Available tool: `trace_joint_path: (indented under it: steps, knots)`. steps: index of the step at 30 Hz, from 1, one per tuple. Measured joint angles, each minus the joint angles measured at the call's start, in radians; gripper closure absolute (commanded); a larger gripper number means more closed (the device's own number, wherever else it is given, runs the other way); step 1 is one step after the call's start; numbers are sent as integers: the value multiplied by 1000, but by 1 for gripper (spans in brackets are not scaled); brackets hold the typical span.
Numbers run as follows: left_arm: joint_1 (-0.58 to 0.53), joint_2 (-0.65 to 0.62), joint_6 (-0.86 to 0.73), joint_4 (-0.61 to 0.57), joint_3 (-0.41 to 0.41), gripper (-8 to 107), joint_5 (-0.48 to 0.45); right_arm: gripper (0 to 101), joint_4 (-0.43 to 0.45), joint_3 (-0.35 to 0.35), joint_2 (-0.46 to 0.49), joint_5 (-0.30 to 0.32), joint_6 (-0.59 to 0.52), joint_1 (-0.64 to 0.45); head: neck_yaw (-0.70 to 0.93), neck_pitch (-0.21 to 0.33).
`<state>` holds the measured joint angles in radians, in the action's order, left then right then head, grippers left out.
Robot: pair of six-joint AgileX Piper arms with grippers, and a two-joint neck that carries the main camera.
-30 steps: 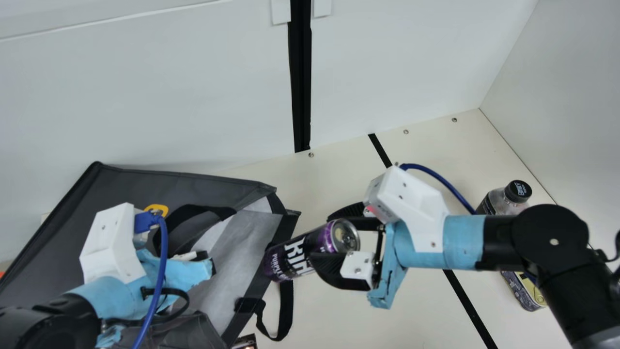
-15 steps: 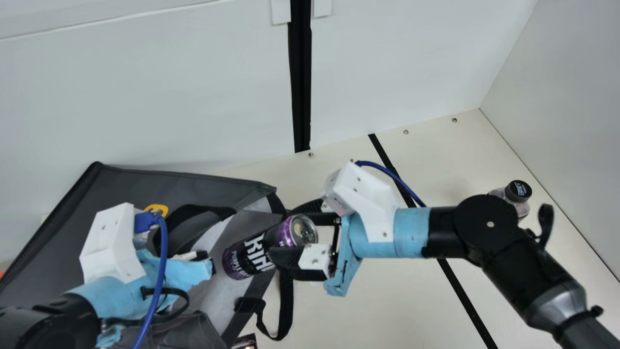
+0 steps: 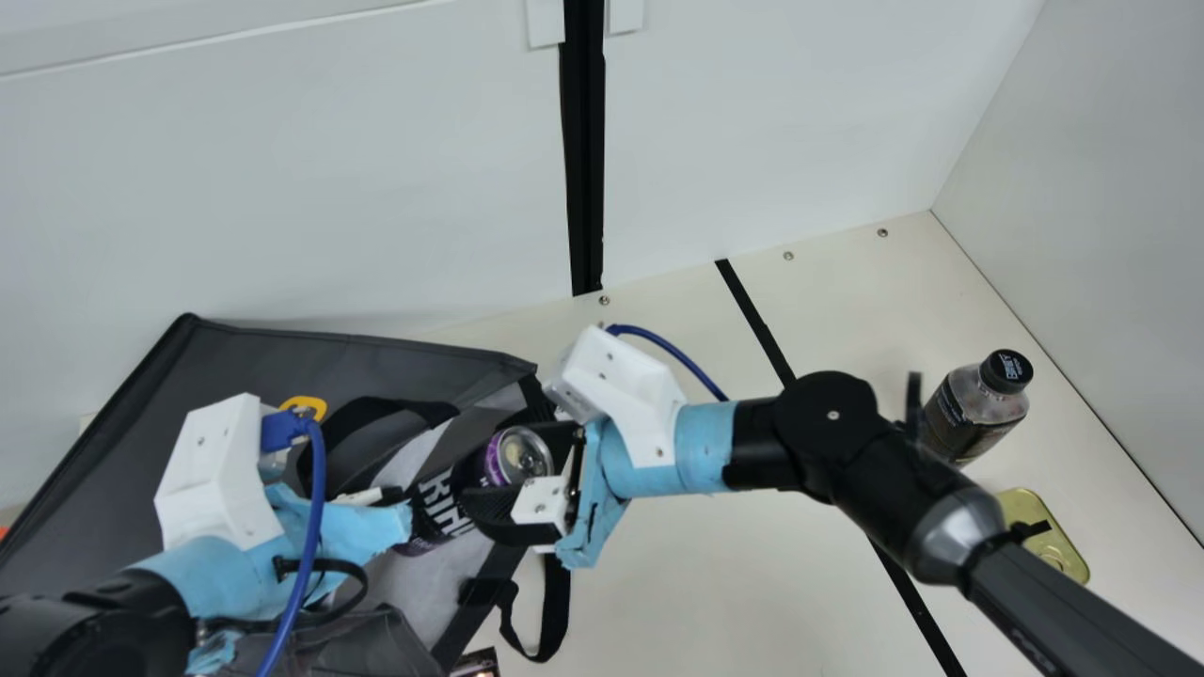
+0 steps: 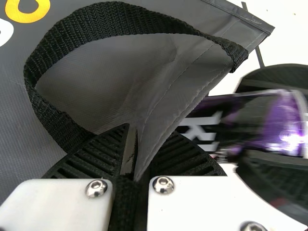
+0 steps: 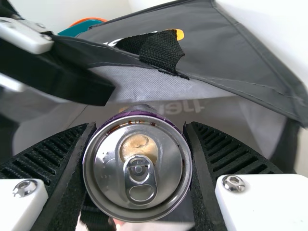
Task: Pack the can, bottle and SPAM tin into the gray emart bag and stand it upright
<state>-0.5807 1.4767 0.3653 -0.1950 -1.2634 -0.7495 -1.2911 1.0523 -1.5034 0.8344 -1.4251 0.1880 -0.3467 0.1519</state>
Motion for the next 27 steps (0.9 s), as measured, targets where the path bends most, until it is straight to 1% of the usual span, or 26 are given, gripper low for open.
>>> trace_joint_path:
  steps: [9,21,27]
  knots:
    - [0,0,0,0,0,107,0,101,-42,43,-115,-43,-47,67,-2,0]
    - [0,0,0,0,0,107,0,101,-40,115,-252,-78,-64,124,-2,0]
    - [0,0,0,0,0,107,0,81,-30,142,-285,-85,-62,137,-2,0]
